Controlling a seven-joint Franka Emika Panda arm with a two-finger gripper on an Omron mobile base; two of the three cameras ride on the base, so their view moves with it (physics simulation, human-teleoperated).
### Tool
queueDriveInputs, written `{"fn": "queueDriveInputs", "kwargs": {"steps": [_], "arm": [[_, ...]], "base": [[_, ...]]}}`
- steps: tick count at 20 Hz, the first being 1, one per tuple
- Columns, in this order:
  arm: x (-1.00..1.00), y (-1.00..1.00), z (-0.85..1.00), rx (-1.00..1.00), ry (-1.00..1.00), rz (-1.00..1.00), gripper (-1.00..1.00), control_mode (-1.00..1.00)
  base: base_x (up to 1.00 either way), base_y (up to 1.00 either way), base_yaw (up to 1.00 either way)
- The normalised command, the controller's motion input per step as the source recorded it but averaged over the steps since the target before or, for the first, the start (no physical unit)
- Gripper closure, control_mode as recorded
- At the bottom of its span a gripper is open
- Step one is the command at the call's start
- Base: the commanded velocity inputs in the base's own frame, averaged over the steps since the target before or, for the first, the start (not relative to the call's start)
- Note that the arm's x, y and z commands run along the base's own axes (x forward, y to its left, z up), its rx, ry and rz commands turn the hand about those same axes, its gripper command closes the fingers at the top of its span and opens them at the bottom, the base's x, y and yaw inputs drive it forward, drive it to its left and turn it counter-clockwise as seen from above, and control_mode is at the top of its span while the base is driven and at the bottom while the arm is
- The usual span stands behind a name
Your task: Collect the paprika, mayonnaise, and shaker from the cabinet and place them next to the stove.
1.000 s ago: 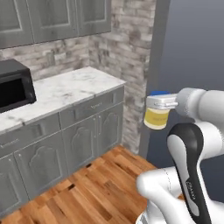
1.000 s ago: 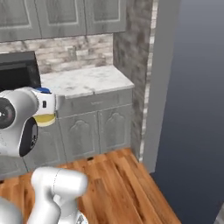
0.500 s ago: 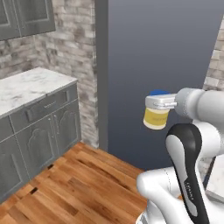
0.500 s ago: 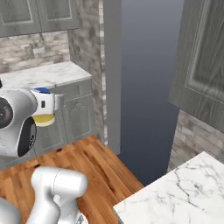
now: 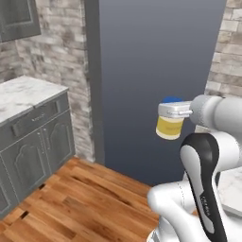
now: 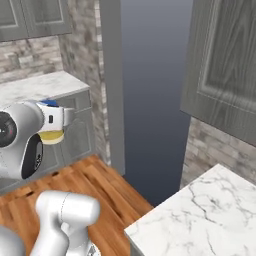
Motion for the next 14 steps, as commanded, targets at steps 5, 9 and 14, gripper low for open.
{"fn": "queueDriveInputs", "kwargs": {"steps": [5, 9, 14], "arm": [[0.0, 0.0, 0.0, 0.0, 0.0, 0.0, 1.0, 1.0], [0.0, 0.0, 0.0, 0.0, 0.0, 0.0, 1.0, 1.0], [0.0, 0.0, 0.0, 0.0, 0.0, 0.0, 1.0, 1.0]], "base": [[-0.72, -0.69, -0.25], [-0.12, 0.5, 0.08], [-0.12, 0.61, 0.21]]}}
